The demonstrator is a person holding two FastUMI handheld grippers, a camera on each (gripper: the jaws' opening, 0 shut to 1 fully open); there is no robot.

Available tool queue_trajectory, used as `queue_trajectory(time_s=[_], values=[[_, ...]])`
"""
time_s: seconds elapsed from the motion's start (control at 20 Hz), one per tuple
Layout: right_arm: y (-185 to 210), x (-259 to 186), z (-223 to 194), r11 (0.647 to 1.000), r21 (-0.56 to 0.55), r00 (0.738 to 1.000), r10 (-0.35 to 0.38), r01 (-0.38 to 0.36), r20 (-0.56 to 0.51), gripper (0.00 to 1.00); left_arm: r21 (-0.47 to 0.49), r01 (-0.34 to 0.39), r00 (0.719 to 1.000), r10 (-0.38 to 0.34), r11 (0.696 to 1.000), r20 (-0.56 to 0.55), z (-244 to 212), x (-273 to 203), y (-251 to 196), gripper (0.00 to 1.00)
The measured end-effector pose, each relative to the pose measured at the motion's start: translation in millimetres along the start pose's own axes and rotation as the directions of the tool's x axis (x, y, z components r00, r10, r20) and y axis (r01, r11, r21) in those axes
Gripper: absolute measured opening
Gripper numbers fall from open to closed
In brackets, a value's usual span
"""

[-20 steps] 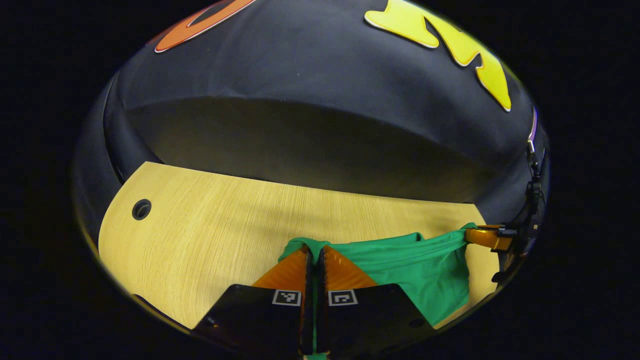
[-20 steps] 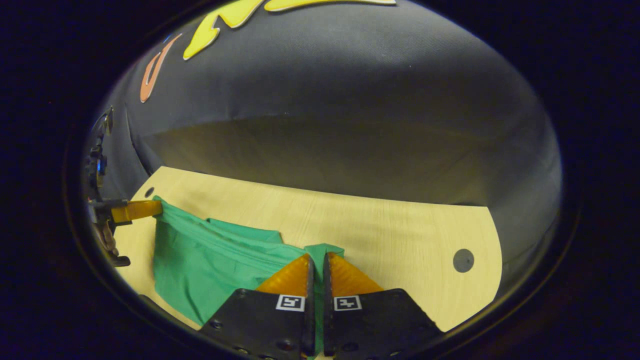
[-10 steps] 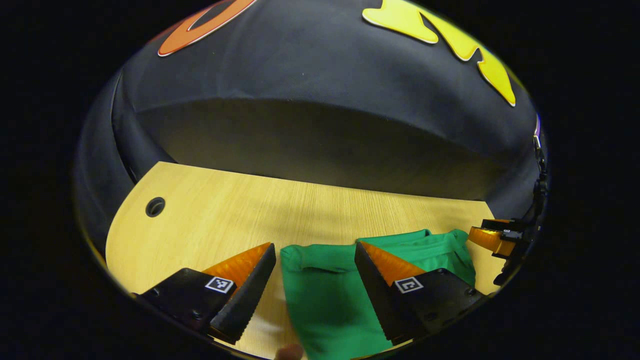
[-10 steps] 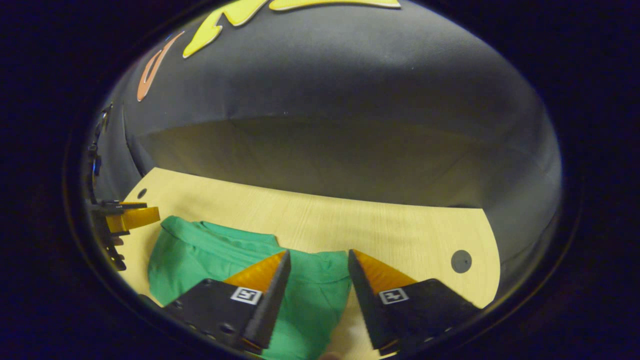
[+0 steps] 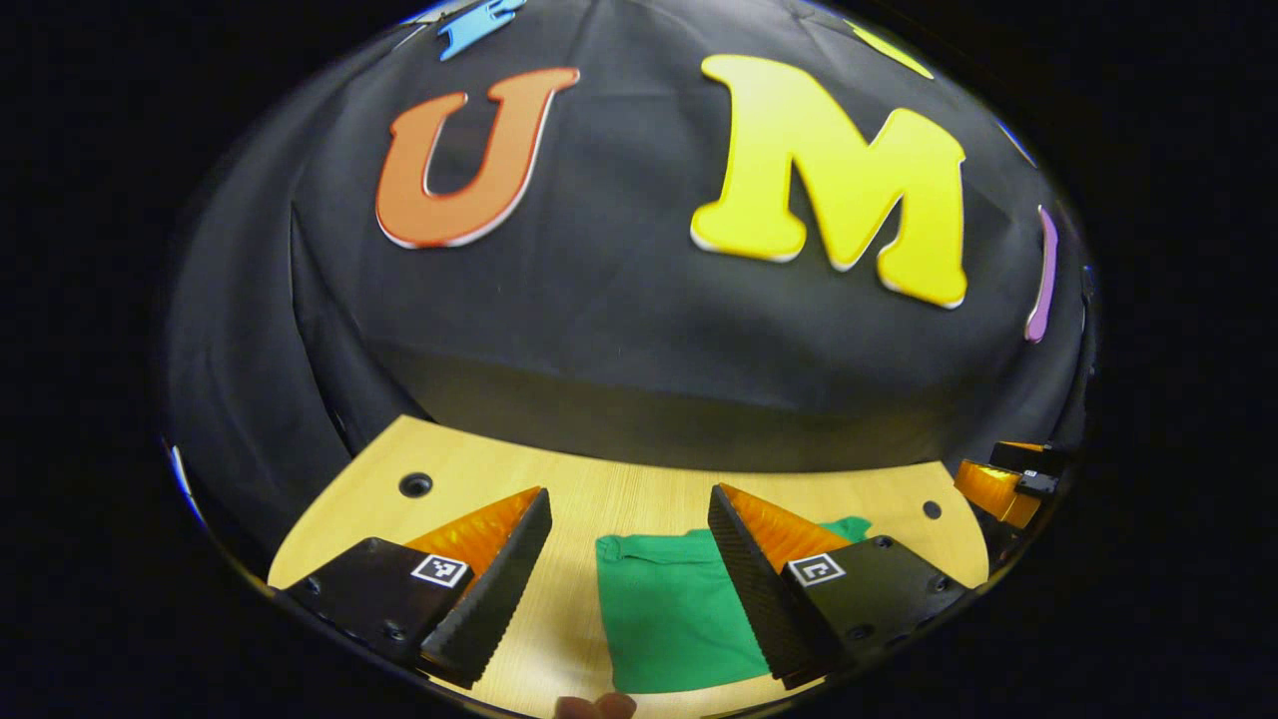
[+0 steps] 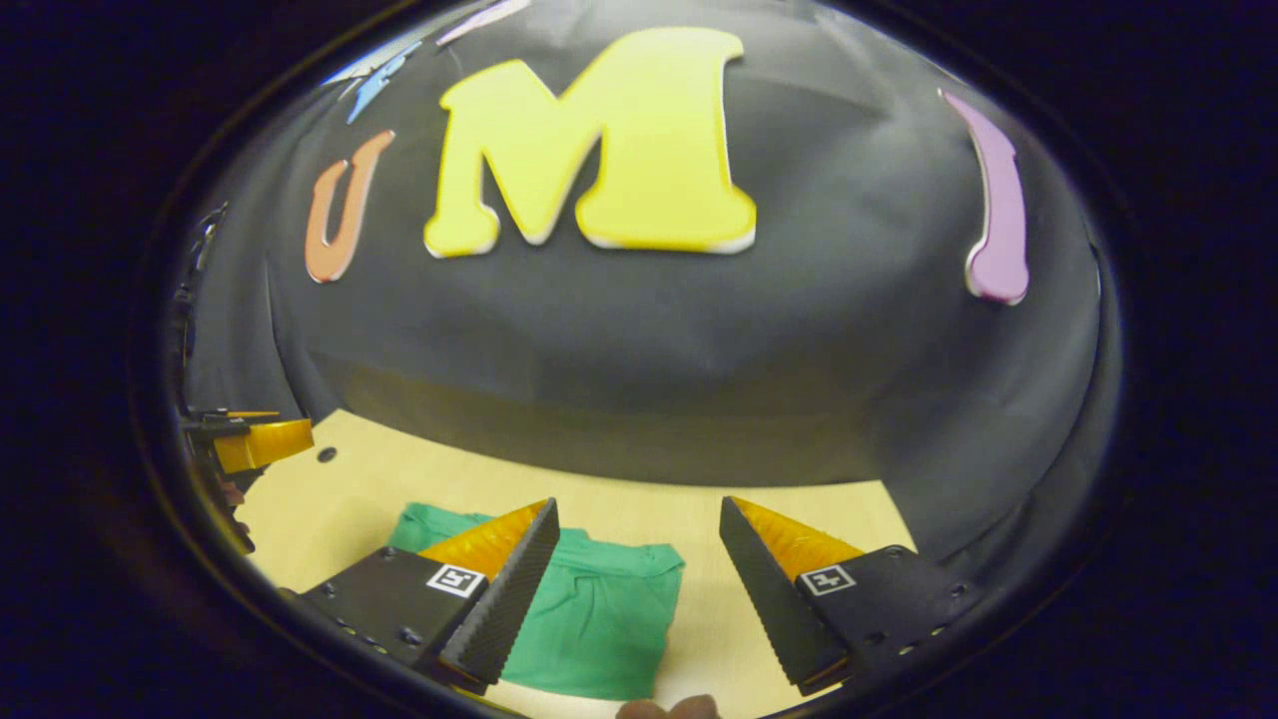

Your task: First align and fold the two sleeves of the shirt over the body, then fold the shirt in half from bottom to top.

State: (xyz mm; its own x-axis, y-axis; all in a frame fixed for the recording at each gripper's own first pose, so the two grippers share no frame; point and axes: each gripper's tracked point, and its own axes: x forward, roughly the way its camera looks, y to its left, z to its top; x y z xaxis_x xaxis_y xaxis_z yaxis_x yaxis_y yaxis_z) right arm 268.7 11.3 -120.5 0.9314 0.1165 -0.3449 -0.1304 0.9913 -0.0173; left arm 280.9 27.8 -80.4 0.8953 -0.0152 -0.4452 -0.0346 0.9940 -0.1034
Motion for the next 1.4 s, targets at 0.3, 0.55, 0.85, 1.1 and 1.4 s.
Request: queue_trajectory(time_s=[0.3,0.55,0.85,1.1,1.4], values=[[10,-145,57,0.999,-0.035,0.98,-0.021,0.028,0.199,0.97,0.035,0.011,0.978,-0.018,0.999,0.21,69,-127,-25,0.98],[7,-244,66,0.994,-0.045,0.939,-0.076,0.097,0.334,0.96,0.127,-0.018,0.953,-0.022,0.992,0.303,81,-226,-47,0.98],[26,-306,39,0.996,0.026,0.926,-0.088,0.084,0.368,0.95,0.137,-0.013,0.945,-0.033,0.99,0.327,44,-292,-64,0.98],[36,-320,22,0.997,-0.021,0.931,-0.059,0.072,0.36,0.95,0.184,0.005,0.929,-0.072,0.983,0.363,44,-311,-79,0.98],[34,-321,26,0.997,-0.011,0.929,-0.067,0.076,0.363,0.95,0.166,0.004,0.925,-0.067,0.986,0.375,48,-311,-78,0.99]])
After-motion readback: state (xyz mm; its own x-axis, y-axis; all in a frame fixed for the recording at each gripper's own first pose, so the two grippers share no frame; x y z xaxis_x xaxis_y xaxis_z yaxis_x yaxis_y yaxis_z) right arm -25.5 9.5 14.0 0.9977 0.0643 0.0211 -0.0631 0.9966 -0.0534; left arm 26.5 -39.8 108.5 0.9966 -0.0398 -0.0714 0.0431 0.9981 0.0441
